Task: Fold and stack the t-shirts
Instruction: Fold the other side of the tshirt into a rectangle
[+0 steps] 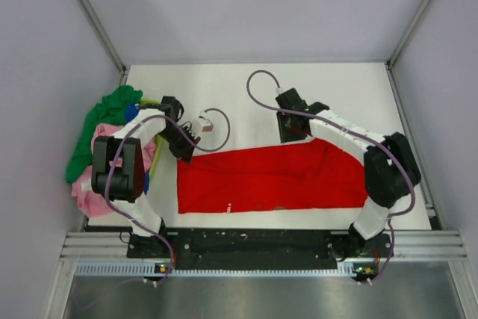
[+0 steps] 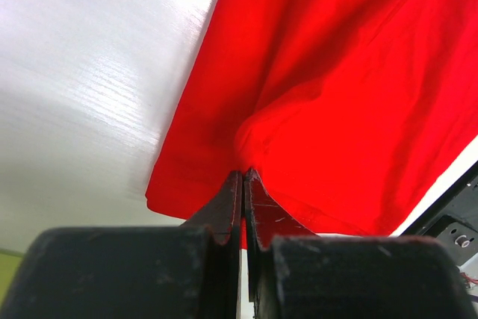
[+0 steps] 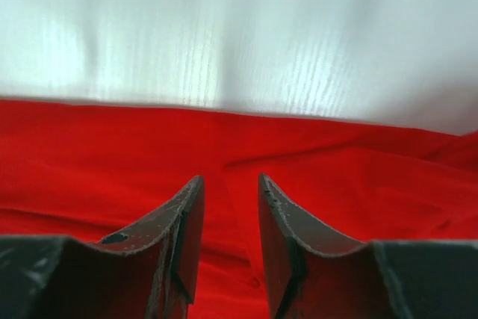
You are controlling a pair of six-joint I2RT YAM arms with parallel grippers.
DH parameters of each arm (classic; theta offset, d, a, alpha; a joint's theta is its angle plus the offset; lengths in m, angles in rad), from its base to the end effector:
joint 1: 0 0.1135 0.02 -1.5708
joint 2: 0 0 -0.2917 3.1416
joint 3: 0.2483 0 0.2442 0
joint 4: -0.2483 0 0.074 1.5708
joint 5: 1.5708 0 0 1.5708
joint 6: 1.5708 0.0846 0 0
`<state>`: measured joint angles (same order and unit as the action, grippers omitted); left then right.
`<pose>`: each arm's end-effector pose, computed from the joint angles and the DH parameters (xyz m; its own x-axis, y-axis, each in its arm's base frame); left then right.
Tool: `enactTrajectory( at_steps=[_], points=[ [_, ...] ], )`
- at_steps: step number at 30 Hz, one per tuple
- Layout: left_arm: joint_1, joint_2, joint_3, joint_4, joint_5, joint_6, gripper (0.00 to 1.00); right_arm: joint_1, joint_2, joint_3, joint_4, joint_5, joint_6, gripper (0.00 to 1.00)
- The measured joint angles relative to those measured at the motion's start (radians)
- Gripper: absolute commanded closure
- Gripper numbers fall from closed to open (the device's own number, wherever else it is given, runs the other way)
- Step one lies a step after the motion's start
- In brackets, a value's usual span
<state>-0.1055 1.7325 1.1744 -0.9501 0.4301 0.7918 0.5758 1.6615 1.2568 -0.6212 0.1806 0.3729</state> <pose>0.3035 -0.0676 0.1763 -0.6107 0.7151 -0.3401 0.7918 0.5583 -0.2479 0.3179 0.1882 0.2315 -0.8347 -0.1146 -0.5387 -0.1648 0.9853 0.0458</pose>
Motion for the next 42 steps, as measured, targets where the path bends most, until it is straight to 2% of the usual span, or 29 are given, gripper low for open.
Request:
enactTrajectory(
  at_steps=[4,10,17,24,27,30,33,38,42],
  points=[
    [0.0,0.0,0.0,0.002,-0.001,-0.001,1.0,0.024,0.138,0.036,-0.03,0.003,-0.014,0.61],
    [0.0,0.0,0.0,0.004,-0.001,-0.001,1.0,0.05,0.246,0.053,-0.077,0.043,-0.013,0.64],
    [0.0,0.0,0.0,0.004,-0.005,0.0,1.0,0.061,0.257,0.061,-0.098,0.12,0.004,0.9],
    [0.0,0.0,0.0,0.003,-0.009,0.0,1.0,0.061,0.258,0.061,-0.132,0.219,0.013,1.0],
    [0.0,0.0,0.0,0.003,-0.021,0.001,1.0,0.06,0.246,0.061,-0.156,0.241,0.014,1.0],
    [0.0,0.0,0.001,0.001,-0.031,0.003,1.0,0.044,0.19,0.044,-0.179,0.257,0.026,1.0],
    [0.0,0.0,0.006,-0.009,-0.036,0.016,1.0,-0.001,0.053,-0.048,-0.191,0.263,0.06,1.0],
    [0.0,0.0,0.01,-0.037,-0.038,0.055,1.0,-0.193,-0.226,-0.265,-0.221,0.209,0.149,1.0],
    [0.0,-0.007,0.007,-0.049,-0.039,0.092,1.0,-0.358,-0.391,-0.402,-0.243,0.138,0.221,1.0]
  ],
)
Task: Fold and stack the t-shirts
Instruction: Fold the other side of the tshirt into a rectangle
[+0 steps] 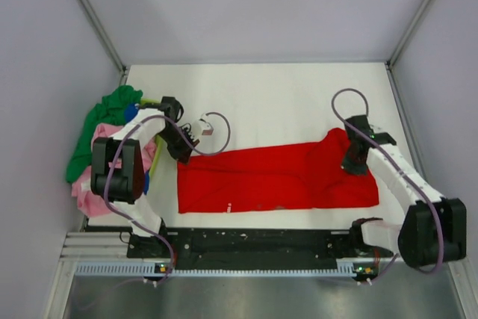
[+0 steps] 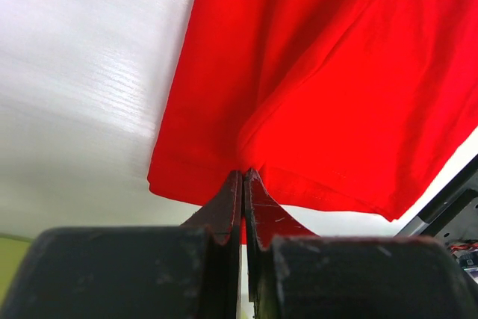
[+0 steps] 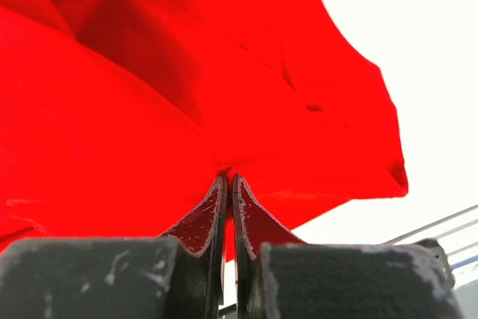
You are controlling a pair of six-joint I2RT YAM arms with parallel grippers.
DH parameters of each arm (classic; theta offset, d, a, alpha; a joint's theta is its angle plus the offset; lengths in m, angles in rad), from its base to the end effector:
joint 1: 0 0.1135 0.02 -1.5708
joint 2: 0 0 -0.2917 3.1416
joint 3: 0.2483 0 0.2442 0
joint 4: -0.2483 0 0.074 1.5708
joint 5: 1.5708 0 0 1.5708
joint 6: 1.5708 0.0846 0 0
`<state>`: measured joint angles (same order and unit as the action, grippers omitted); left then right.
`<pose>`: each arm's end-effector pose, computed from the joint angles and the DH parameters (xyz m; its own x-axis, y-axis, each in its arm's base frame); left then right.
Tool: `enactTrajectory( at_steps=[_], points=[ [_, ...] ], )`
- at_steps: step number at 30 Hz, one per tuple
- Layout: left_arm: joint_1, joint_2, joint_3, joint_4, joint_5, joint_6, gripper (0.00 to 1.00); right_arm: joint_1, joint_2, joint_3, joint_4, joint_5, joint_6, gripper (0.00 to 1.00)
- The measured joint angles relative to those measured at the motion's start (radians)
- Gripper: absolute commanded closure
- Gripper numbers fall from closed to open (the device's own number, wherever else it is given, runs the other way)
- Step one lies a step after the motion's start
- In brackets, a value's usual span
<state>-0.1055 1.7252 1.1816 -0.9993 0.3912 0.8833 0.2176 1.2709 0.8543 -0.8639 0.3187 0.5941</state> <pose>0.2977 -0.0640 0.1785 -0.5474 0.7764 -0.3123 0.8367 0.5013 -0.2203 0.2193 0.0213 0.2034 -0.8410 0.3585 -0.4052 0.4264 0.9002 -0.0886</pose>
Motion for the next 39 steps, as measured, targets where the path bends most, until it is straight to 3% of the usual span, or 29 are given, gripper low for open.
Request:
enactTrajectory(
  at_steps=[5,10,18,24,34,39],
  points=[
    [0.0,-0.014,-0.002,0.008,-0.006,0.006,1.0,-0.131,-0.148,-0.083,-0.017,-0.069,0.071,1.0],
    [0.0,-0.015,0.026,0.054,-0.019,-0.043,1.0,-0.18,-0.147,-0.078,0.0,-0.145,0.101,1.0],
    [0.0,-0.015,0.188,0.14,-0.043,-0.096,1.0,-0.257,-0.095,0.124,0.007,-0.228,0.08,1.0],
    [0.0,-0.014,0.196,0.15,-0.067,-0.093,1.0,-0.26,-0.08,0.206,0.001,-0.279,0.055,1.0],
    [0.0,-0.076,0.0,0.064,-0.069,0.03,1.0,-0.26,-0.234,0.068,-0.138,-0.312,0.053,1.0],
    [-0.001,-0.083,-0.043,0.041,-0.066,0.074,0.87,-0.26,-0.235,0.027,-0.159,-0.296,0.053,1.0]
  ],
)
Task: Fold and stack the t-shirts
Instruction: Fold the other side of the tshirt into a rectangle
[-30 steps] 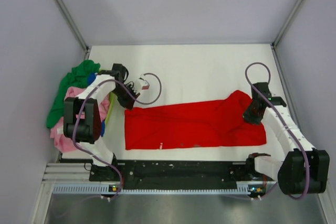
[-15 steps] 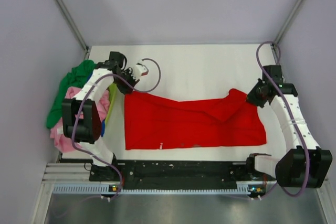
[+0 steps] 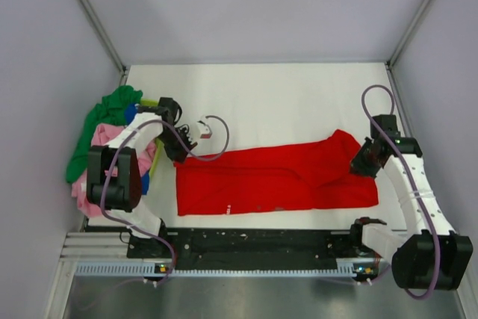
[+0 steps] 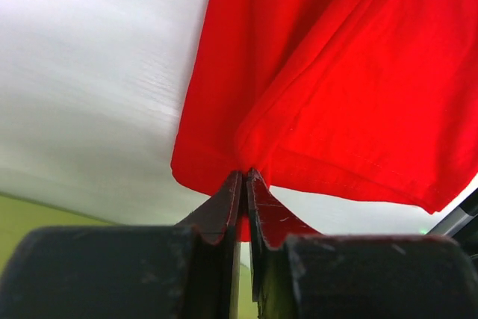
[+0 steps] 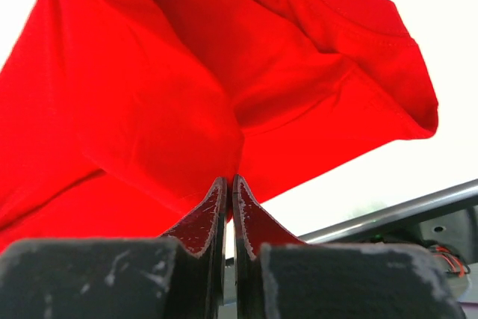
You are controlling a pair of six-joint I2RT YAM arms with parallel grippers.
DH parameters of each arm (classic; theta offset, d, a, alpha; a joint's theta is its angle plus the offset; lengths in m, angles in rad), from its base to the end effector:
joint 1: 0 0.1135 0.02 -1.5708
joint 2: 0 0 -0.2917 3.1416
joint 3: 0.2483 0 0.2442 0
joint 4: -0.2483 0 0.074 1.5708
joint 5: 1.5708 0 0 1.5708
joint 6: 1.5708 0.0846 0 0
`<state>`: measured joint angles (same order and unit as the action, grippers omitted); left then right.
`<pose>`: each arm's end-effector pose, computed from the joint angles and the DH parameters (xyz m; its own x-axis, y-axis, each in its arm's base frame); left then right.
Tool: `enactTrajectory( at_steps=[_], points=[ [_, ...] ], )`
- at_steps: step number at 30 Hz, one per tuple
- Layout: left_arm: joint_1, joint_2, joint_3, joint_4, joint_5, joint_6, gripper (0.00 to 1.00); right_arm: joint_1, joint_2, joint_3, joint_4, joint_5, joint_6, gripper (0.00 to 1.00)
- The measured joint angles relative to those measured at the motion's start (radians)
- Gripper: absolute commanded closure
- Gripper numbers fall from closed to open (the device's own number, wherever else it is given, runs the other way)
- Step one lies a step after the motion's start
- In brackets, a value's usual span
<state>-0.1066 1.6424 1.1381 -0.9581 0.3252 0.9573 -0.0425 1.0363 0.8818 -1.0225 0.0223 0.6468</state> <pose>0.2892 -0.0581 0.1894 -0.4586 0.8283 -0.3220 0.8861 0.4538 -0.0944 0.1751 -0.0093 0.2409 -0.7055 0.6330 -0.3186 0.5967 0.7732 0.2148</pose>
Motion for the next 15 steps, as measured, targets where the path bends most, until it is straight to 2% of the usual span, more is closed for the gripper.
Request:
enactTrajectory(
  at_steps=[4,7,11,15],
  points=[
    [0.0,0.0,-0.018,-0.004,-0.002,0.031,0.66,0.0,0.008,-0.007,-0.002,0.02,0.0,1.0],
    [0.0,0.0,-0.022,-0.021,-0.001,0.056,0.58,0.0,0.013,-0.007,0.007,0.026,0.0,1.0],
    [0.0,0.0,-0.006,-0.09,0.039,0.109,0.53,0.0,0.058,-0.007,0.031,0.023,0.0,1.0],
    [-0.039,-0.017,0.1,-0.169,0.104,0.121,0.58,0.0,0.122,-0.004,0.074,0.025,-0.004,1.0]
  ],
)
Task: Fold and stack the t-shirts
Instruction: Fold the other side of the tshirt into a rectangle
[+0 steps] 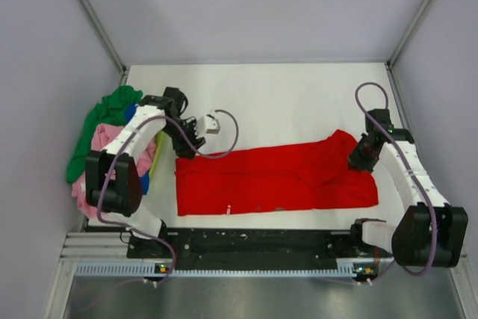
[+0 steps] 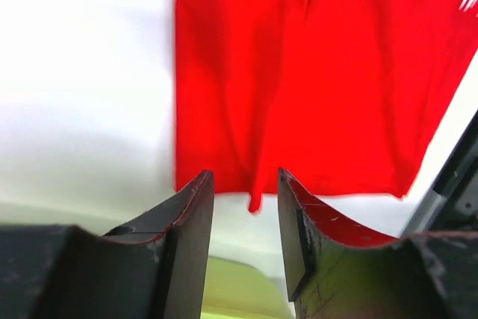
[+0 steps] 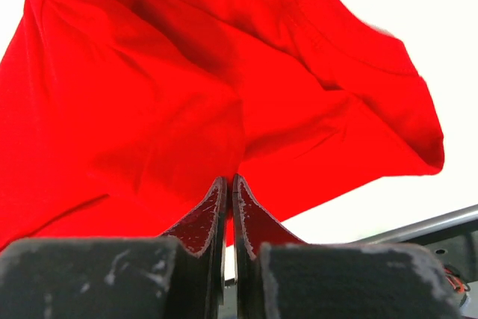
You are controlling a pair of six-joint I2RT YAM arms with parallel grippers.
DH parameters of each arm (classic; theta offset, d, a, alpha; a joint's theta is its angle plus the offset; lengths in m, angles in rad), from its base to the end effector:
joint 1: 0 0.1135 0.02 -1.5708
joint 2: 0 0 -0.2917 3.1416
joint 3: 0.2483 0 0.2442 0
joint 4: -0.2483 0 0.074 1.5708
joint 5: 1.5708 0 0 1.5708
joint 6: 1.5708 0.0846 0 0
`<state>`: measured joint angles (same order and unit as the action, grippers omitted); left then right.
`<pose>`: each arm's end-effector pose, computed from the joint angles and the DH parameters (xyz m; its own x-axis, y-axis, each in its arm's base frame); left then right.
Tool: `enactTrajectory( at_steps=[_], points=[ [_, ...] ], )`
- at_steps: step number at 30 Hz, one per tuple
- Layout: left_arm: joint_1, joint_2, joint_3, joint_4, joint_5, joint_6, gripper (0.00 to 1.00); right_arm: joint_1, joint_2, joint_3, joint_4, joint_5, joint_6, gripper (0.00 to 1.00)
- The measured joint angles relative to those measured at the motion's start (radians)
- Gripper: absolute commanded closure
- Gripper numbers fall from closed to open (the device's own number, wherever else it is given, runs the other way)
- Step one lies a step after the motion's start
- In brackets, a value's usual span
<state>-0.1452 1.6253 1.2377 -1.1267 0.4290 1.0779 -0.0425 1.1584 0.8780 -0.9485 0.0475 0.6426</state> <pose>0.2781 -0.0762 0.2202 -0.3310 0.8581 -0.3926 0.9436 0.2969 -0.1468 0.2000 -0.0125 0.2236 -0.7185 0.6297 -0.2952 0.6108 0.7744 0.1651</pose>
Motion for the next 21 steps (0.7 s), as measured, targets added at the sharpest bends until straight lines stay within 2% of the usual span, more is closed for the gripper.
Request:
enactTrajectory(
  at_steps=[3,6,11,16,21],
  points=[
    [-0.129,-0.024,0.085,0.026,0.033,-0.038,0.67,-0.003,0.078,0.018,0.036,0.005,-0.012,1.0],
    [-0.349,-0.012,0.161,0.089,0.079,-0.096,0.69,-0.021,0.167,0.036,0.084,0.001,-0.022,1.0],
    [-0.66,0.127,0.294,0.222,0.151,-0.191,0.71,-0.07,0.274,0.041,0.159,-0.029,-0.034,1.0],
    [-0.858,0.288,0.356,0.356,0.153,-0.234,0.68,-0.096,0.304,0.04,0.219,-0.065,-0.04,1.0],
    [-0.966,0.456,0.463,0.473,0.131,-0.273,0.63,-0.098,0.304,0.029,0.275,-0.095,-0.04,1.0]
  ],
)
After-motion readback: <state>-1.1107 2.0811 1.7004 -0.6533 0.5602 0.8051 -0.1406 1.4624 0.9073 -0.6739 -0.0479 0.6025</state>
